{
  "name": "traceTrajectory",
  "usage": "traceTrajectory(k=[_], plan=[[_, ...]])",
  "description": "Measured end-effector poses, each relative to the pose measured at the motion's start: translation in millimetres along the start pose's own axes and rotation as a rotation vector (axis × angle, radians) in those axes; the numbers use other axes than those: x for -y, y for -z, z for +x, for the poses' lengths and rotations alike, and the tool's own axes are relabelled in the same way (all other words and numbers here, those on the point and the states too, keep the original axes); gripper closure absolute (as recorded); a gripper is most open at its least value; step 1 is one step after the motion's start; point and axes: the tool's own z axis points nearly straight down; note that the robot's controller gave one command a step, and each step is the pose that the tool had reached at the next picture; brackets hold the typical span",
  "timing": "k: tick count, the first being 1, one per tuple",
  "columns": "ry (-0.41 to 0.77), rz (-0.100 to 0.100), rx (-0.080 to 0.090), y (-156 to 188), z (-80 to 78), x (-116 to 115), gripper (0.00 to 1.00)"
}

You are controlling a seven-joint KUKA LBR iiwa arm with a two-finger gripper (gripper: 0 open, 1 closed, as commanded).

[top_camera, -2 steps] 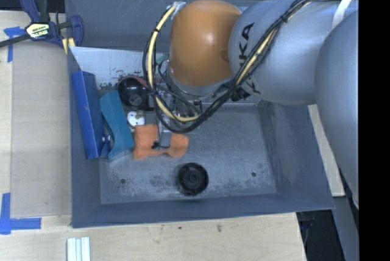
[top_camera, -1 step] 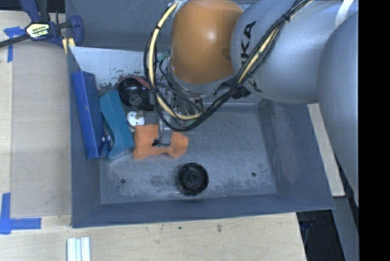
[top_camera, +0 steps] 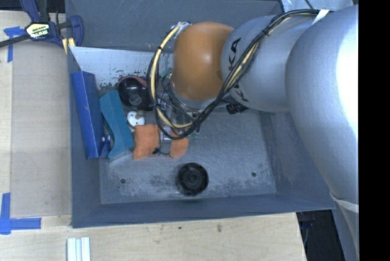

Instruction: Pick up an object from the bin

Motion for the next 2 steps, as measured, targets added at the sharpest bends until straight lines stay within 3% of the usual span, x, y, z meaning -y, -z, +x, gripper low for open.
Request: traceTrajectory(k=[1,2], plan=[[-0.045,0.002,-0.007,-19,6.3,5,0.00],[-0.054,0.001,0.000,-4,1.7,12,0.00]])
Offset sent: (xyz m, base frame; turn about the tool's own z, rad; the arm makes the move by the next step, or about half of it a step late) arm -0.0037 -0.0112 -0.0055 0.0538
